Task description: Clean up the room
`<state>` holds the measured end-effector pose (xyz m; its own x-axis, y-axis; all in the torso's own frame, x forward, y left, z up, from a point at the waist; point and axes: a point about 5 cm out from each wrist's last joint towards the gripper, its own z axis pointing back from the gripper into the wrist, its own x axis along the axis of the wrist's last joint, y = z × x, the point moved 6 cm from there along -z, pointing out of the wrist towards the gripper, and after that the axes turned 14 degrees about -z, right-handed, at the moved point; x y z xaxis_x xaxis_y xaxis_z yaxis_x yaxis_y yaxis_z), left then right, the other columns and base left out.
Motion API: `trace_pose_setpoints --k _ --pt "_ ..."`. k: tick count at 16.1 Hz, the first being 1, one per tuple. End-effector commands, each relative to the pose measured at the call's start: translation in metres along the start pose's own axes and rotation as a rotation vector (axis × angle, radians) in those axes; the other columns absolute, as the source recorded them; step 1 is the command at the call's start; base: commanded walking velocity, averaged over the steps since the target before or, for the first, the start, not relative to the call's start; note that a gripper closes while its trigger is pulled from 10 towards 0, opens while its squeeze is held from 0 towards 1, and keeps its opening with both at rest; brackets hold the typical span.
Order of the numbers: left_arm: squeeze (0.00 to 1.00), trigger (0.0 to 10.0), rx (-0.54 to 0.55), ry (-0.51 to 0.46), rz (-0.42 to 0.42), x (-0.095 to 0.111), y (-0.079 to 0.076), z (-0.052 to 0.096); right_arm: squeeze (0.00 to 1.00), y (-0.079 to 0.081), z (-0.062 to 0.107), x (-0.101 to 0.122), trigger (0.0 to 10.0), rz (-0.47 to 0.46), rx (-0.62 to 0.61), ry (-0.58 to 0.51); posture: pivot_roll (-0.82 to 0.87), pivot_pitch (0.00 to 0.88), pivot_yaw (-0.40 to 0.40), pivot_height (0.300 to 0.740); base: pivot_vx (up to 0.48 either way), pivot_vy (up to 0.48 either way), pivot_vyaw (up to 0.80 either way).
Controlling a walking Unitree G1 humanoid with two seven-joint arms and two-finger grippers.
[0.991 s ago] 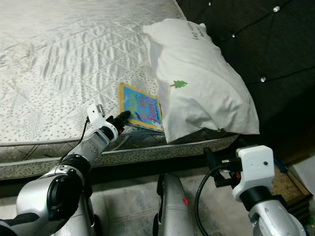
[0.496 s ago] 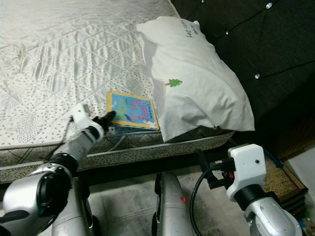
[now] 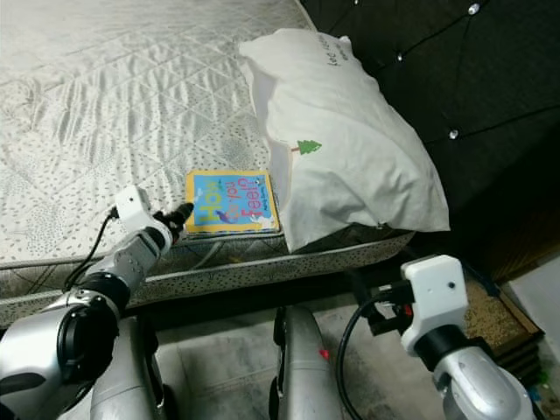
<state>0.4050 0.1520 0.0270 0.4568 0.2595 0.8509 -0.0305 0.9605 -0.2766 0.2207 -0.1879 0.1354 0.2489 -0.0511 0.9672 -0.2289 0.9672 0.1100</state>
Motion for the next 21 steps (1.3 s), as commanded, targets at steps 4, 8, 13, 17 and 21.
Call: trace_pose_setpoints --k 4,8,13,17,21 --pt "1.0 10.0 0.0 0.042 -0.026 -0.012 -0.005 0.0 0.0 0.001 -0.011 -0.006 10.0 -0.009 0.021 0.015 -0.33 0.051 -0.104 0.559 0.0 0.0 0.0" --pt "1.0 10.0 0.016 0.021 -0.071 -0.007 -0.005 -0.001 0.0 0.0 -0.024 -0.003 10.0 -0.014 0.005 -0.03 -0.3 0.024 -0.079 0.559 0.0 0.0 0.0" --pt "1.0 10.0 0.05 -0.137 -0.107 0.022 -0.014 -0.001 0.0 0.007 -0.054 0.005 10.0 -0.04 0.016 -0.118 -0.21 0.0 -0.035 0.559 0.0 0.0 0.0" --pt "1.0 10.0 0.219 -0.304 -0.137 0.041 0.022 0.021 0.0 0.013 -0.082 0.008 10.0 -0.081 0.033 -0.163 -0.1 0.0 -0.033 0.559 0.0 0.0 0.0" --pt "1.0 10.0 0.24 -0.528 -0.376 0.066 0.029 0.085 0.0 0.006 -0.124 0.028 10.0 -0.198 -0.035 -0.274 0.02 0.0 -0.015 0.559 0.0 0.0 0.0"
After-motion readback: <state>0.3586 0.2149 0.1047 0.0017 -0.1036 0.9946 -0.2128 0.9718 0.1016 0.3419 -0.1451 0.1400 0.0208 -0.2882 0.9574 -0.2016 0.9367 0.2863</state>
